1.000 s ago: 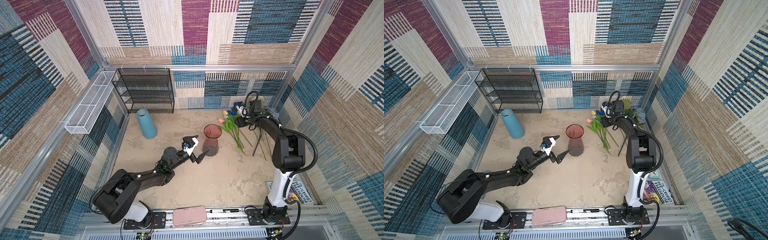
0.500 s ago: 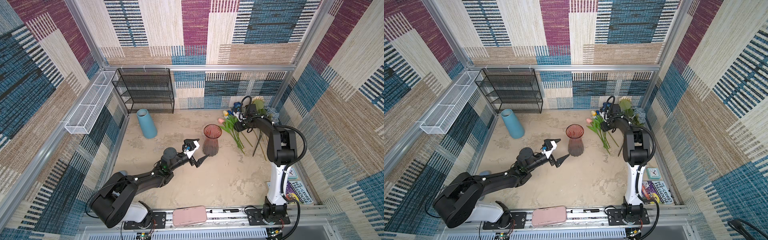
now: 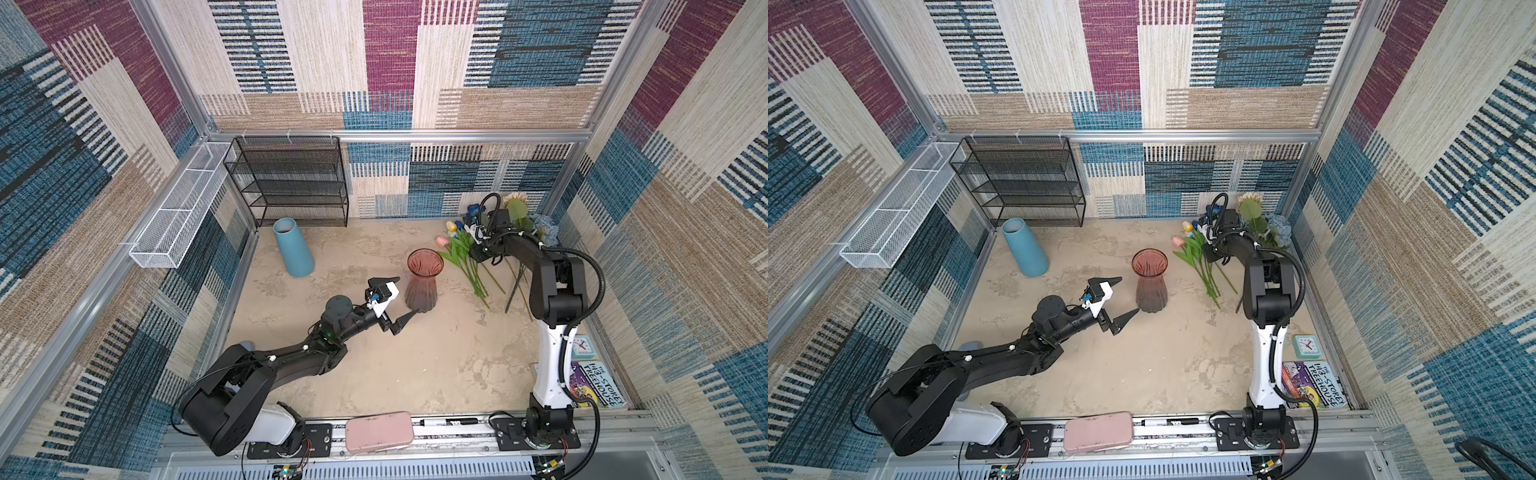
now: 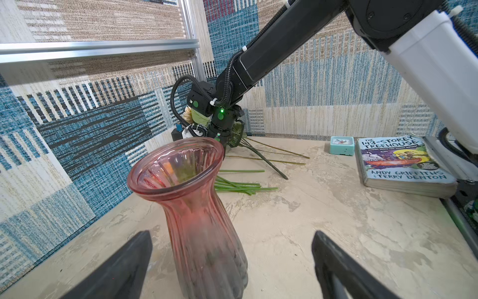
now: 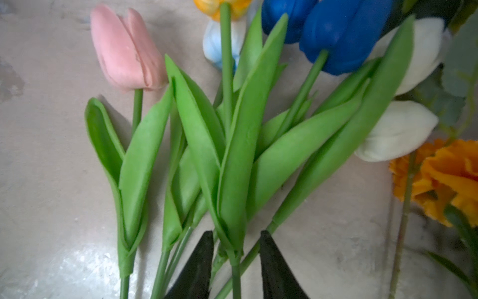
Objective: Arrange the flowers into the vase
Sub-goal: 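Release the vase with the left gripper while the right gripper grasps the yellow tulip stem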
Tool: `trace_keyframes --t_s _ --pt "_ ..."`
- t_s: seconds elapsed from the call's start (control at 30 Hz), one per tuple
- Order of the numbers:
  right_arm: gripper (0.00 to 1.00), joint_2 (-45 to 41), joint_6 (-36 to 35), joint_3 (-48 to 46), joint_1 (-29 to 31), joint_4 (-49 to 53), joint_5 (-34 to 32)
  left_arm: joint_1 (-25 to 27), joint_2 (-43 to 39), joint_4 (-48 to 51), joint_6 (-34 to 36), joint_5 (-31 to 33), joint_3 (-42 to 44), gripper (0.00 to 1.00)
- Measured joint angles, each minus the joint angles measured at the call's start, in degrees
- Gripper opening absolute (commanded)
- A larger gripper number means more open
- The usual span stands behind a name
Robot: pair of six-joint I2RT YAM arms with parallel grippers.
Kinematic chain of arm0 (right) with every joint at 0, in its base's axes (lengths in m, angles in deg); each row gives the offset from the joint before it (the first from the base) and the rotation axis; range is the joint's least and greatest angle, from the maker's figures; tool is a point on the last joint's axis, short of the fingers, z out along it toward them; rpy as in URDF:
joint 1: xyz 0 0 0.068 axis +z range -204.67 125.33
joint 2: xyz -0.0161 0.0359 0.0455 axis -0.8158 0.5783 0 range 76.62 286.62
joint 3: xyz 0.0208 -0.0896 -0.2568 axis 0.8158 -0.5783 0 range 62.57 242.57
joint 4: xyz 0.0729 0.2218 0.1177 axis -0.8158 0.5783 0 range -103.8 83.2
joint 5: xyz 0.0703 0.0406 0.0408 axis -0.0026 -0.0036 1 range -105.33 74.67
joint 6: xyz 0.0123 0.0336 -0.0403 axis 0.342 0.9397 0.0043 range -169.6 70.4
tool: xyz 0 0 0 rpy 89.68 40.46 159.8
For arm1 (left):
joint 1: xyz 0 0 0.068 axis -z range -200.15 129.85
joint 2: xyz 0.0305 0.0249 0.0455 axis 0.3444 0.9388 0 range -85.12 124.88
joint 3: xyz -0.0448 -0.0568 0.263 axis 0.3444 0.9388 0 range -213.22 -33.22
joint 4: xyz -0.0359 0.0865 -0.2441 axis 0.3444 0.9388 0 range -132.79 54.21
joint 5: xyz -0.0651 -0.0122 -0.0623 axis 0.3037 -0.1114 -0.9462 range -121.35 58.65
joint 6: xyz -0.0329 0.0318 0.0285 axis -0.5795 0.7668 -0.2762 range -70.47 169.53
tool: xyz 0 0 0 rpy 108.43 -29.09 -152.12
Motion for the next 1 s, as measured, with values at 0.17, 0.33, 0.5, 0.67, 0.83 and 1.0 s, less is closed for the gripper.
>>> trace_keyframes --t_s 0.17,0.33,0.5,0.67,0.83,1.0 --pt "0.22 -0.3 -0.3 -0.9 -0.1 -0.8 1.1 0.1 -0.3 -0.8 0.0 0.0 1.3 0.99" --pt "0.14 -1.0 -1.0 -1.7 -0.1 -1.6 1.9 0.1 -0.8 -1.2 0.0 0.1 1.7 0.99" --pt "0.09 -3.4 -1.3 -3.2 -0.1 -2.1 2.6 0.3 -1.5 -1.2 0.0 0.1 1.7 0.99" --pt "0.06 -5.7 -1.3 -4.8 -0.1 -3.8 3.3 0.4 -2.2 -1.2 0.2 0.3 1.7 0.99" --pt "0.04 -10.2 -0.1 -8.2 -0.1 -4.8 5.1 0.5 -3.3 -1.6 0.2 1.6 2.2 0.99" --pt "0.04 -18.6 4.5 -10.0 -0.1 -5.9 9.5 0.5 -6.1 -2.6 0.0 3.2 2.1 0.99"
